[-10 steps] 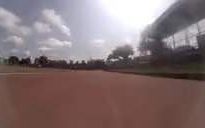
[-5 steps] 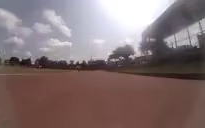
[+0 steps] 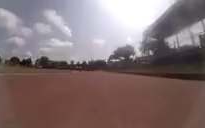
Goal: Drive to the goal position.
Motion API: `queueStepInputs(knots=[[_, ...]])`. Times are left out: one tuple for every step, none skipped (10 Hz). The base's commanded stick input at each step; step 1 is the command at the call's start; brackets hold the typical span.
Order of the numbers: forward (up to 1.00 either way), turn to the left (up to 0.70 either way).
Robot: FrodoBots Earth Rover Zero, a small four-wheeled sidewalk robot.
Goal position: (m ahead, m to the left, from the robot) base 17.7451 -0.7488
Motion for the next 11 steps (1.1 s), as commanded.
queueStepInputs(knots=[[0.70,0.00],[0.70,0.00],[0.70,0.00],[0.70,0.00],[0.70,0.00],[0.70,0.00],[0.70,0.00],[0.70,0.00],[0.70,0.00],[0.70,0.00],[0.70,0.00]])
